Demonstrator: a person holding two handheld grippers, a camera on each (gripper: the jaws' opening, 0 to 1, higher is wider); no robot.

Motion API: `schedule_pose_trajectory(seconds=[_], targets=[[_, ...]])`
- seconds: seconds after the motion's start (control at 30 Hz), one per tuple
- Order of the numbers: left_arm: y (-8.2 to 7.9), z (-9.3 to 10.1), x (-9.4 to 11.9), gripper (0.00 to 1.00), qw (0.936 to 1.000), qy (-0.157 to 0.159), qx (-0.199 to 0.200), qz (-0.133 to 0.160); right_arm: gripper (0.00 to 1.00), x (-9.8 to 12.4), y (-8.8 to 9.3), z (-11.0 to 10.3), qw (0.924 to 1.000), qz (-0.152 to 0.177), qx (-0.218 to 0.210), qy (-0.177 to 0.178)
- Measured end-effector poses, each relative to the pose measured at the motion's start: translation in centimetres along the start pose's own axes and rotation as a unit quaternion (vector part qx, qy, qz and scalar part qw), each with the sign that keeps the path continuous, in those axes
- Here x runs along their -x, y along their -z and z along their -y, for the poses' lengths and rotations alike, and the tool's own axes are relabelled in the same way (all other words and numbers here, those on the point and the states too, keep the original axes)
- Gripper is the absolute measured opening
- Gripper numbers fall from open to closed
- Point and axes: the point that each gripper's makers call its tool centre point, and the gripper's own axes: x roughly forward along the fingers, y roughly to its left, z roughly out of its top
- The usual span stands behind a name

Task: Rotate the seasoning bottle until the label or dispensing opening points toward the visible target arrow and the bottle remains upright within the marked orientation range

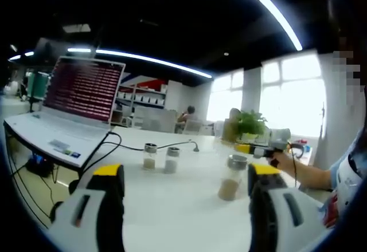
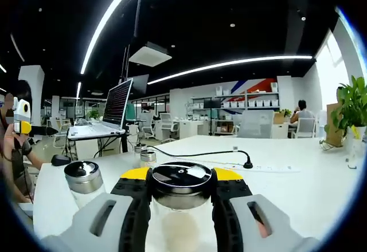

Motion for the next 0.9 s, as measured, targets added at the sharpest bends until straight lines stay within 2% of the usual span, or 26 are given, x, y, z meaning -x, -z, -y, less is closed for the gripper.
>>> schedule_pose_trajectory(seconds=[0.37, 0.57, 0.9], targets=[[-0.1, 0.1, 0.0, 0.94, 1.0000, 0.001, -0.001, 0.000, 0.39, 2.2, -0.6, -1.9, 0.9997, 0.011, 0.003, -0.020], [-0.1, 0.1, 0.0, 0.94, 1.0000, 0.000, -0.001, 0.001, 0.39, 3.1, -0.1, -2.9, 0.9994, 0.004, 0.006, -0.034], [0.2, 0.5, -0.3, 0.94, 1.0000, 0.004, -0.003, -0.003, 0.39, 4.3, -0.1, -3.0, 0.9994, 0.009, 0.008, -0.032]])
